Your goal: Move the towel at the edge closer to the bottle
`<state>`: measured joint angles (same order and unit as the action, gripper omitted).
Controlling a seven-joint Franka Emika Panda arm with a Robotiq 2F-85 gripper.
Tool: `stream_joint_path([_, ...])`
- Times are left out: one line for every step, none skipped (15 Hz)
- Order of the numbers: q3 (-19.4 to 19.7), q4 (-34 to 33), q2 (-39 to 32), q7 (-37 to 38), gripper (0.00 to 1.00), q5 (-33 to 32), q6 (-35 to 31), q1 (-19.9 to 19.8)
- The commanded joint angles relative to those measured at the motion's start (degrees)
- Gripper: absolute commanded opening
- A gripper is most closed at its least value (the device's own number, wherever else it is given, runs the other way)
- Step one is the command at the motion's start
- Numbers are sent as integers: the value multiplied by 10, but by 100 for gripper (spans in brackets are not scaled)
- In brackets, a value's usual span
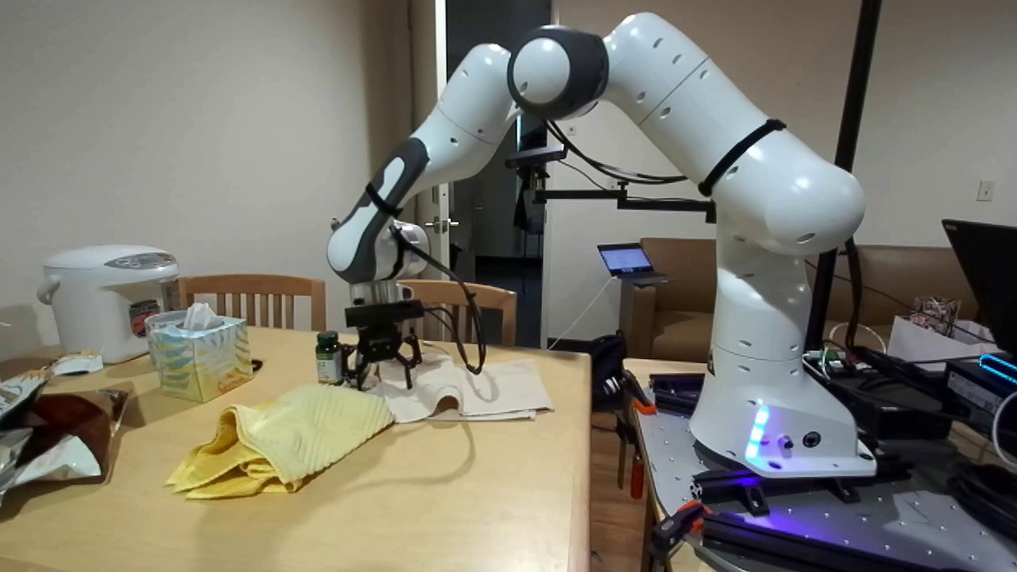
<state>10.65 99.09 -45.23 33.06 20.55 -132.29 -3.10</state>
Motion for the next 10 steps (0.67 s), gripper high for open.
stream_joint_path([-4,-12,-7,13,100,-10,9,-7])
stream_joint_path([-3,-10,-6,13,100,-11,9,-6])
stream_joint_path([-4,-11,-6,12,100,-12,10,-6])
stream_joint_path([-10,-10,-3,-1,100,-8,13,-11])
stream_joint_path([-13,-3,4,-8,100,-6,8,-12])
stream_joint_path([-10,4,9,-7,100,-8,2,-9])
stream_joint_path([-11,6,12,-8,100,-8,1,-9])
stream_joint_path([-9,8,14,-7,100,-10,-1,-7])
stream_joint_path([-10,8,15,-8,100,-9,-3,-8])
stream_joint_path([-11,6,12,-8,100,-8,-2,-9])
